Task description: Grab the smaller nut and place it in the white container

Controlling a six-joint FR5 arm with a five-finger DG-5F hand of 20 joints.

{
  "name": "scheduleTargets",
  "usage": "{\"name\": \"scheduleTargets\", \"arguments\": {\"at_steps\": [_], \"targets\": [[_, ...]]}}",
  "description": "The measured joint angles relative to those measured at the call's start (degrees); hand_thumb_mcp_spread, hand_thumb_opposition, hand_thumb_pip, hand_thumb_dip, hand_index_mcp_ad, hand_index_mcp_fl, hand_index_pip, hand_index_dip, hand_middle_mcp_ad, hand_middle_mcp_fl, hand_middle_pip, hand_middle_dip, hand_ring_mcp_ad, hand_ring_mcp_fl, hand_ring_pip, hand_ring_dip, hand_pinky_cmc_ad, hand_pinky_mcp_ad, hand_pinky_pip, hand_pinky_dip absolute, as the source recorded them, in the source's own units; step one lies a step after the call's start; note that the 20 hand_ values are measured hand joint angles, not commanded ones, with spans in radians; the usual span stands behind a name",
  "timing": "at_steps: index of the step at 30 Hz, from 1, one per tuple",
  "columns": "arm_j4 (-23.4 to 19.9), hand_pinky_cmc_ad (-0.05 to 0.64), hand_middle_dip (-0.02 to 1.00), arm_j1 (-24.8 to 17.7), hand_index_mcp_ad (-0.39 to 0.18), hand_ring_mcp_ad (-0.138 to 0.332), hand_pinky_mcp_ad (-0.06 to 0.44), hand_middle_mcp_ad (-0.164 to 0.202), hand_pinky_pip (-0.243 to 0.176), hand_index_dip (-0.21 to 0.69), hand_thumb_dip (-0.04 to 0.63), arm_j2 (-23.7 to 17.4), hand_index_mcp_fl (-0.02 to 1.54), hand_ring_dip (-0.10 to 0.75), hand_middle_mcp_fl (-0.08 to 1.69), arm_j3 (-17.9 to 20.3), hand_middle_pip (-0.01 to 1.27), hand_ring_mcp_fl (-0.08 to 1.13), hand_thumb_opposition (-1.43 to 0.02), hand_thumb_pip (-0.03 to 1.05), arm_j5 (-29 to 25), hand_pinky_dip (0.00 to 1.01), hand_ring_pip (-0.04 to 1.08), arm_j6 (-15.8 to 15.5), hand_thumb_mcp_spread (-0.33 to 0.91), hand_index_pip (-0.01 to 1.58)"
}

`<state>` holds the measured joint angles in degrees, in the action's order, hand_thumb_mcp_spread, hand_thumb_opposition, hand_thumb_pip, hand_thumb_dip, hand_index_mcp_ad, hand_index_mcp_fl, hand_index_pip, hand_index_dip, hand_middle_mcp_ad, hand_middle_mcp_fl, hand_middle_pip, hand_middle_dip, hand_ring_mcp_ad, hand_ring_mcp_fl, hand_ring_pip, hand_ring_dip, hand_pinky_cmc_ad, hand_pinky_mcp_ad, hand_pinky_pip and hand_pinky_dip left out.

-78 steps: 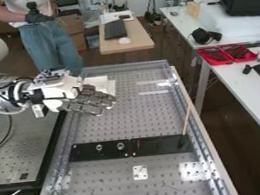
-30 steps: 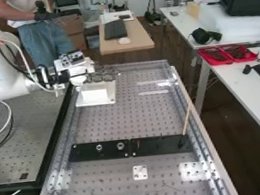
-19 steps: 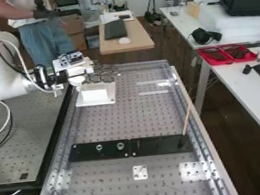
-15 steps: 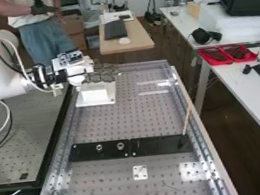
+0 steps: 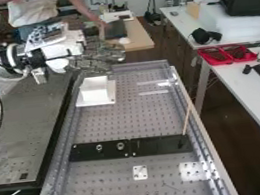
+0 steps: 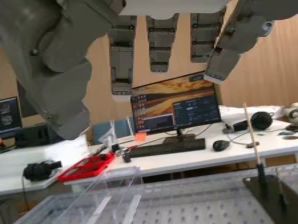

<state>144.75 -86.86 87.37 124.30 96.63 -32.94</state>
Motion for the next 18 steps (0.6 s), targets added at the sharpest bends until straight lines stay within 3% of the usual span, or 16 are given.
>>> {"name": "scheduleTargets", "arguments": {"at_steps": [2, 8, 14, 18], "targets": [[2.03, 0.332, 0.22, 1.03, -0.113, 0.209, 0.204, 0.059, -0.061, 0.058, 0.175, -0.74, 0.27, 0.087, 0.11, -1.33, 0.11, 0.00, -0.78, 0.63, -0.69, 0.60, 0.08, 0.07, 0.20, 0.36], [6.25, 0.332, 0.22, 3.21, -0.098, 0.206, 0.253, 0.072, -0.061, 0.162, 0.143, -2.37, 0.36, 0.084, 0.12, -3.78, 0.12, 0.00, -0.78, 0.60, -3.60, 0.62, 0.08, 0.01, 0.18, 0.18], [7.74, 0.351, 0.23, 3.89, -0.098, 0.208, 0.265, 0.072, -0.061, 0.258, 0.140, -2.47, 0.41, 0.087, 0.14, -4.52, 0.12, 0.00, -0.78, 0.58, -4.33, 0.62, 0.09, -1.66, 0.18, 0.11], [8.65, 0.368, 0.23, 4.91, -0.087, 0.208, 0.265, 0.072, -0.061, 0.269, 0.140, -2.38, 0.41, 0.087, 0.14, -5.77, 0.12, 0.00, -0.78, 0.58, -4.44, 0.61, 0.09, -1.39, 0.18, 0.09]]}}
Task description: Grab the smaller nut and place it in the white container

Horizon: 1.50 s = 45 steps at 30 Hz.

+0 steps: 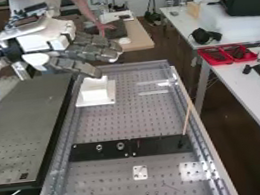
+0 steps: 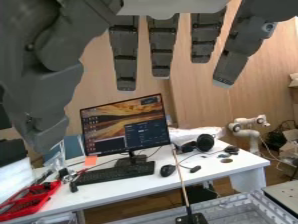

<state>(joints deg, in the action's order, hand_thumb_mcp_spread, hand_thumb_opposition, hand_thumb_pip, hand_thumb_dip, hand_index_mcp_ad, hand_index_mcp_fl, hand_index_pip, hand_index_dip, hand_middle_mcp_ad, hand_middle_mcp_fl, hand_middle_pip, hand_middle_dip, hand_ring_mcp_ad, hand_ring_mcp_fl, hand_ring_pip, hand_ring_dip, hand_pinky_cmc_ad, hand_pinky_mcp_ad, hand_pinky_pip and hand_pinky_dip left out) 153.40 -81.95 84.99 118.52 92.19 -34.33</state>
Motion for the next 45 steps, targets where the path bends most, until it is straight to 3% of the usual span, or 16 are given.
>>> {"name": "scheduleTargets", "arguments": {"at_steps": [15, 21, 45], "targets": [[2.35, 0.368, 0.23, 0.66, -0.087, 0.208, 0.265, 0.070, -0.061, 0.304, 0.136, 1.18, 0.40, 0.084, 0.14, -3.17, 0.12, 0.01, -0.78, 0.58, 0.67, 0.61, 0.08, -1.96, 0.18, 0.07], [2.94, 0.379, 0.23, 0.74, -0.086, 0.204, 0.297, 0.073, -0.061, 0.314, 0.136, 1.27, 0.40, 0.084, 0.14, -3.44, 0.12, 0.01, -0.78, 0.59, 0.59, 0.61, 0.08, -2.00, 0.18, 0.07], [7.46, 0.398, 0.23, 3.21, -0.073, 0.208, 0.297, 0.070, -0.061, 0.347, 0.138, 0.25, 0.35, 0.087, 0.16, -5.10, 0.12, 0.01, -0.78, 0.57, 2.75, 0.61, 0.09, -2.38, 0.18, 0.06]]}}
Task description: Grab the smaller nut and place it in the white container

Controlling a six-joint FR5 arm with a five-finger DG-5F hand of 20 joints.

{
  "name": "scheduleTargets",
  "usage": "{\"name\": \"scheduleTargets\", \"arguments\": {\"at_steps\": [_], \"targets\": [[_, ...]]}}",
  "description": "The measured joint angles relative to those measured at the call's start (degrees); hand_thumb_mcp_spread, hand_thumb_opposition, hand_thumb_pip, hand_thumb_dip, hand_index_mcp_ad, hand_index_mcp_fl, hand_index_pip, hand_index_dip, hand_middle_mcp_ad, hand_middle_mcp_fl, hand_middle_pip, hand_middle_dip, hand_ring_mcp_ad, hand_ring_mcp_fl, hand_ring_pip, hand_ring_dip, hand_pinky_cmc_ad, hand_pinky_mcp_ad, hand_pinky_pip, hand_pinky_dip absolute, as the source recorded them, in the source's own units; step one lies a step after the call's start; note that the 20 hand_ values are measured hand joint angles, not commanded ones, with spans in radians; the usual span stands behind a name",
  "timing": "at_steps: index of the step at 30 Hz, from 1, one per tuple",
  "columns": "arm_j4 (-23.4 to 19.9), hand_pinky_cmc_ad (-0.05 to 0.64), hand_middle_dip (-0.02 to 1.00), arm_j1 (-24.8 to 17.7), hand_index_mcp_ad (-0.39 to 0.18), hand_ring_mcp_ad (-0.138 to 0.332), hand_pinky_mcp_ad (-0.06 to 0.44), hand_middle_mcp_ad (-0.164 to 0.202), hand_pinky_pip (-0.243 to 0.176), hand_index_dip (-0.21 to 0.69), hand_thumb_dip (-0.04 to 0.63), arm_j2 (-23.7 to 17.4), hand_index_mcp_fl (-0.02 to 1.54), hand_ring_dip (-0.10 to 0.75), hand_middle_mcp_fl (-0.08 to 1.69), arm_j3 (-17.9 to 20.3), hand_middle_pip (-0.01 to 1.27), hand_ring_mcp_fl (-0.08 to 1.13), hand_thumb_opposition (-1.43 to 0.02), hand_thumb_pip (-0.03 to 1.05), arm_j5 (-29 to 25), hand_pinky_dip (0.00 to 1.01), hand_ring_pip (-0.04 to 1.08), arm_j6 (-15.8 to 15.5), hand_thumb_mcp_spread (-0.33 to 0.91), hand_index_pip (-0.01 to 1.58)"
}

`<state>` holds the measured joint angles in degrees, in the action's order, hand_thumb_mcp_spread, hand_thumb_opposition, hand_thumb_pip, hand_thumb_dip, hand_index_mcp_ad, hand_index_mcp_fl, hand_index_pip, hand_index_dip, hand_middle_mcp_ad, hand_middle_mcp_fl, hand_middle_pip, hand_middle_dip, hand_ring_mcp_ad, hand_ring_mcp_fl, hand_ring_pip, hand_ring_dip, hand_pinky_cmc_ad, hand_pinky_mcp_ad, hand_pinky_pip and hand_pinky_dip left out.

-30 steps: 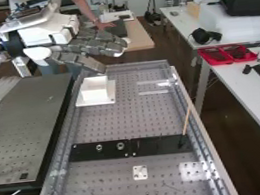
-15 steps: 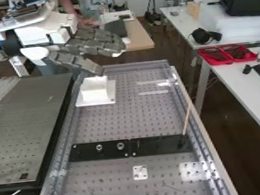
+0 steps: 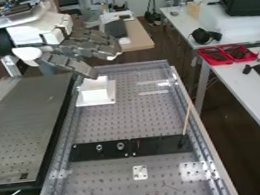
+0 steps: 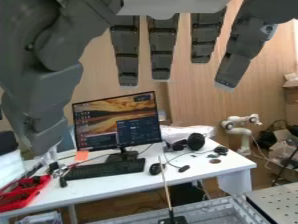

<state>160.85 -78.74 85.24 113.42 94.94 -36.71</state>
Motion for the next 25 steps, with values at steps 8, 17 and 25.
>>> {"name": "scheduleTargets", "arguments": {"at_steps": [8, 17, 25], "targets": [[0.76, 0.398, 0.23, 0.28, -0.073, 0.208, 0.297, 0.070, -0.061, 0.354, 0.126, -1.55, 0.35, 0.087, 0.16, 0.86, 0.12, 0.01, -0.78, 0.57, -0.08, 0.61, 0.09, 0.41, 0.18, 0.05], [1.77, 0.398, 0.23, -0.09, -0.073, 0.204, 0.297, 0.070, -0.061, 0.365, 0.126, -2.22, 0.35, 0.087, 0.16, 1.17, 0.12, 0.01, -0.78, 0.55, 0.97, 0.60, 0.09, 1.50, 0.18, 0.06], [2.40, 0.398, 0.23, -0.09, -0.073, 0.204, 0.297, 0.070, -0.075, 0.372, 0.113, -2.29, 0.35, 0.087, 0.16, 0.97, 0.12, 0.01, -0.78, 0.54, 1.47, 0.59, 0.09, 2.08, 0.18, 0.05]]}}
